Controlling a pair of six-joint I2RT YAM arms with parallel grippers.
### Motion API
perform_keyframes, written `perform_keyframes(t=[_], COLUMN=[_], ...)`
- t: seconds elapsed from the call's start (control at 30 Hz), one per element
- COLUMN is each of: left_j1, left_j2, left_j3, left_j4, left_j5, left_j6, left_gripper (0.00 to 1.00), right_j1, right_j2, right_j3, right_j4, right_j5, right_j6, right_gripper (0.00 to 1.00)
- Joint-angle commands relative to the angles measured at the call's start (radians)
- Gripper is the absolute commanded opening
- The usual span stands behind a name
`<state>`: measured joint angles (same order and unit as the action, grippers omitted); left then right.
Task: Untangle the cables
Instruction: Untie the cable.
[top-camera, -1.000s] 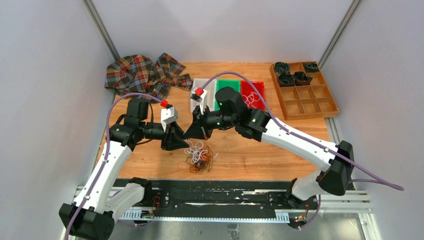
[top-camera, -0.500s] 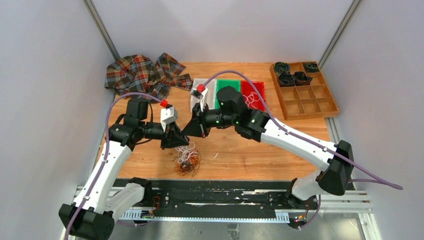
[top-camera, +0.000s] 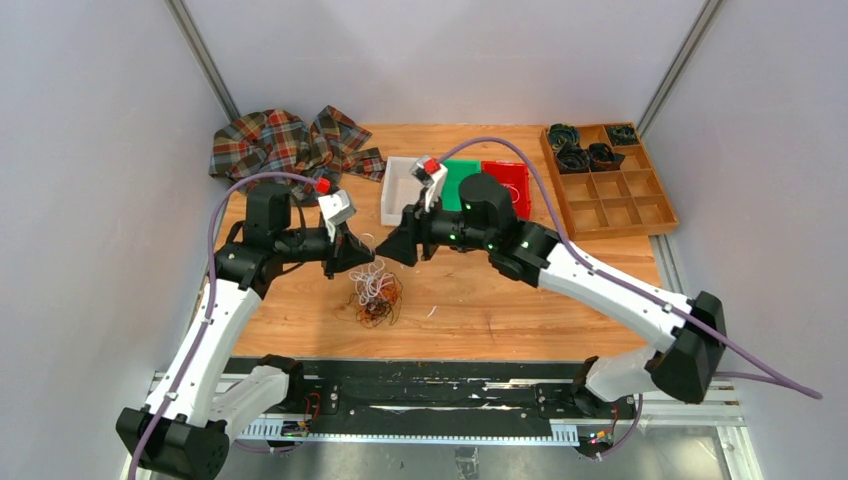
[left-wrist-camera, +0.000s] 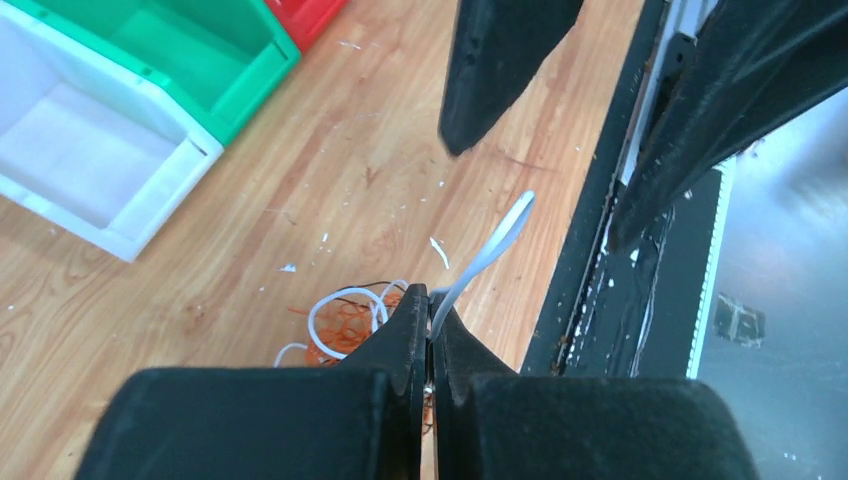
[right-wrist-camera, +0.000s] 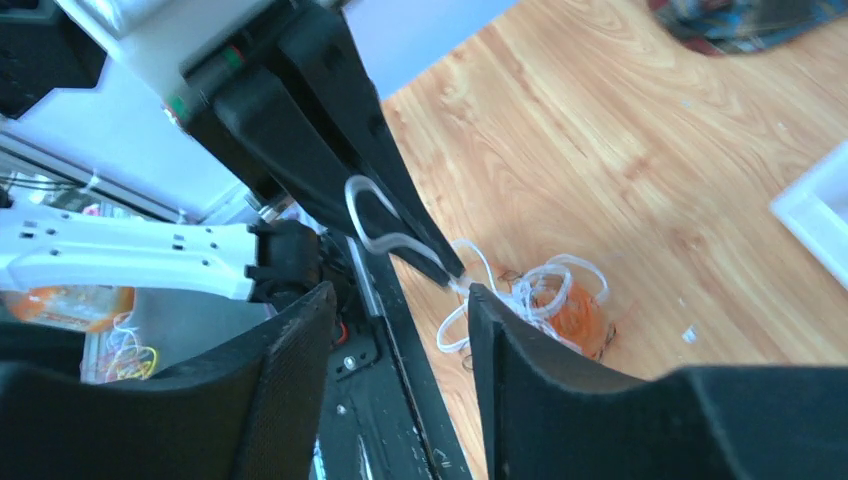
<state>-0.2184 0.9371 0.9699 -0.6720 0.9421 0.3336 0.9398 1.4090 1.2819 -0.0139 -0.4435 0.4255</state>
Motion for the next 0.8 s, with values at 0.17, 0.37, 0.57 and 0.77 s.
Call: perform_keyframes(t=[0.17, 0.37, 0.57, 0.77], left_j1=[-0.004, -0.004, -0.003, -0.003], left_j2=[-0.004, -0.01, -0.015, -0.018], left_j3=[0.062, 0.067, 0.073, 0.091], left_j4=[0.135, 0.138, 0.138, 0.138], left_j5=[-0.072, -0.054, -0.038, -0.003], left_j6=[-0.216, -0.249, -0.273, -0.301], left_gripper=[0.01, 0.01, 0.01, 0.01], right_j1=[-0.007, 0.069, 0.107, 0.117], right_j2=[-0.143, -0.073, 0.025, 0.126], right_j3=[-0.298, -0.285, -0.265, -0.273], right_j4=[0.245, 0.345, 0.445, 0.518], right_j5=[0.213, 0.375, 0.501, 0.602], right_j6=[-0.063, -0.138, -0.16, -0.151], right_gripper=[0.73, 0.75, 0.76, 0.75])
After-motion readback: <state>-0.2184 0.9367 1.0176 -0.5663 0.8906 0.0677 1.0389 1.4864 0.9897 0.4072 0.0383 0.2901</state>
